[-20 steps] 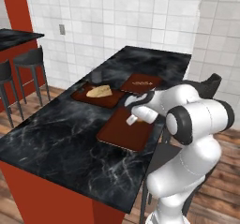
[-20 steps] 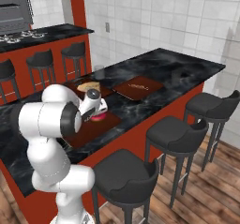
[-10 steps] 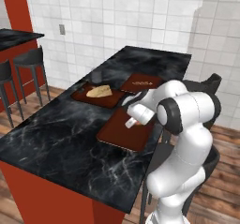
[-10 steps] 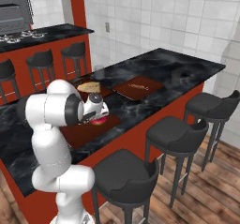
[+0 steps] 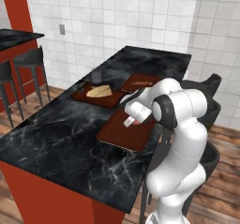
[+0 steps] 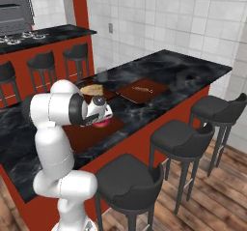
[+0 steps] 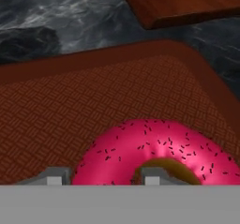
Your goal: Take the donuts from the fridge and place them on the empty tray on the dining counter.
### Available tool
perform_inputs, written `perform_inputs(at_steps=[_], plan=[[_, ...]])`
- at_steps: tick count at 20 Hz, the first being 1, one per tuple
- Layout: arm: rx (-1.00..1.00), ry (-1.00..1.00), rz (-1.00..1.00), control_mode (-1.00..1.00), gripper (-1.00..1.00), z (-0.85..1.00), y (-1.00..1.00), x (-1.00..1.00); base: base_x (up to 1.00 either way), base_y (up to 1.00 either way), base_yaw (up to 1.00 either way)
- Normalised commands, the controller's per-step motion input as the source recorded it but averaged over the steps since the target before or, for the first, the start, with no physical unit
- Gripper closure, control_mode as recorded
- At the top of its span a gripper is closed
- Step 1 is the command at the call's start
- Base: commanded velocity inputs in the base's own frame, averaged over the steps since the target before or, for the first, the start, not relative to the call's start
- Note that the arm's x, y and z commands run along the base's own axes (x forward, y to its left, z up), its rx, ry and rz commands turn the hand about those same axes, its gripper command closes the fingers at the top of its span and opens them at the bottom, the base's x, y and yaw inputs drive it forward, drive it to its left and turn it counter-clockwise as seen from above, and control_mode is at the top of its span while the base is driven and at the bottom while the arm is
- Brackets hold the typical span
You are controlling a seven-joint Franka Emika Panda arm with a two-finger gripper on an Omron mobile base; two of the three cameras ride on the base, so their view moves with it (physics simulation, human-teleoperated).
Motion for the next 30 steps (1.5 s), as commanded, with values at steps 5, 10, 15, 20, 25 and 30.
perform_inputs(at_steps=[5,10,15,20,25,30], plan=[[0.0,0.05,0.0,-1.0,-1.0,0.17,0.0,0.0,0.0,0.0,0.0],[0.0,0.08,0.0,-1.0,-1.0,0.53,0.0,0.0,0.0,0.0,0.0],[0.0,0.06,0.0,-1.0,-1.0,0.74,0.0,-0.04,0.0,0.0,0.0],[0.0,-0.1,0.0,-1.0,-1.0,1.0,-0.15,-0.54,0.0,0.0,0.0],[0.0,-0.12,0.0,-1.0,-1.0,1.0,-0.42,-0.84,0.0,0.0,0.0],[0.0,-0.08,-0.01,-1.0,-1.0,0.99,-0.46,-1.0,0.0,0.0,0.0]])
